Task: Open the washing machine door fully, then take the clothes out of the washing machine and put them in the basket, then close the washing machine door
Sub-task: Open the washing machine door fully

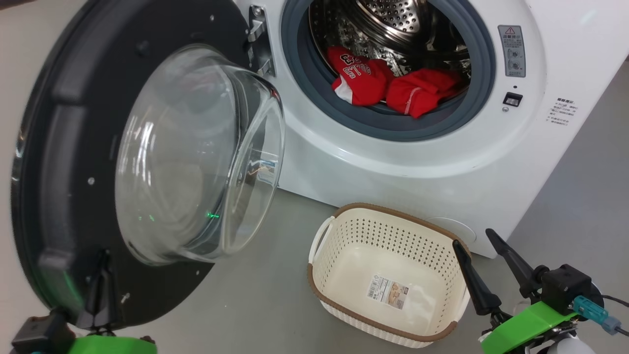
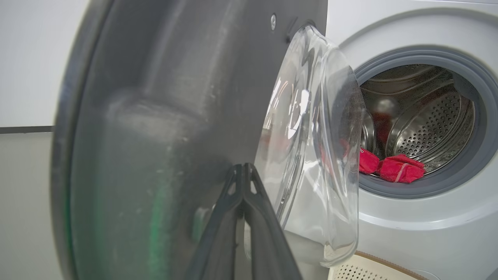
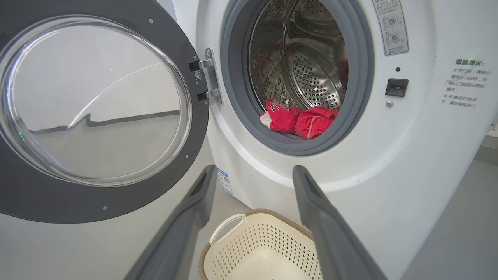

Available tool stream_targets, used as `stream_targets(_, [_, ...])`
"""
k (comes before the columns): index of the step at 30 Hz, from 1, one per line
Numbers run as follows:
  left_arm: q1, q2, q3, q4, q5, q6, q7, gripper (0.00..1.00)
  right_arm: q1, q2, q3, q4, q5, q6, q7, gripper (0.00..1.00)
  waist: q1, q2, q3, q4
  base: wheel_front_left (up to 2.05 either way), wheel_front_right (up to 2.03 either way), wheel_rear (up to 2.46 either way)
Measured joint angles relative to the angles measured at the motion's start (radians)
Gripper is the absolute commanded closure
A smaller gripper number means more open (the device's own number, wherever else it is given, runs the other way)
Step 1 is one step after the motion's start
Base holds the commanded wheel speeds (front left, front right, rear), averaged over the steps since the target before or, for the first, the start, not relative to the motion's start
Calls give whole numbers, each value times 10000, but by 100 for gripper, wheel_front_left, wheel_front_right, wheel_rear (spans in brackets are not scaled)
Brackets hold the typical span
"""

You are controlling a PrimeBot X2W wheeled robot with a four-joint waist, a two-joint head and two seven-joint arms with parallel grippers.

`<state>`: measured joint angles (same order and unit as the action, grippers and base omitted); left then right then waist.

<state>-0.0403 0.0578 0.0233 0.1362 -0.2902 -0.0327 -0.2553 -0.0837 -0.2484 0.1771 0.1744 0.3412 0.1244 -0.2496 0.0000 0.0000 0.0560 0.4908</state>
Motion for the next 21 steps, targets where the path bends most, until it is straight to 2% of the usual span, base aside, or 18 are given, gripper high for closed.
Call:
stream_targets(11, [-539, 144, 1264, 660, 305, -249, 0, 100, -217, -67, -25, -134, -44, 0, 0, 0, 0, 0, 208, -132, 0, 0, 0])
stream_targets(21, [-1439, 558, 2376, 1804, 554, -355, -2, 100, -237, -138, 33, -148, -44, 0, 0, 0, 0, 0, 371, -255, 0, 0, 0])
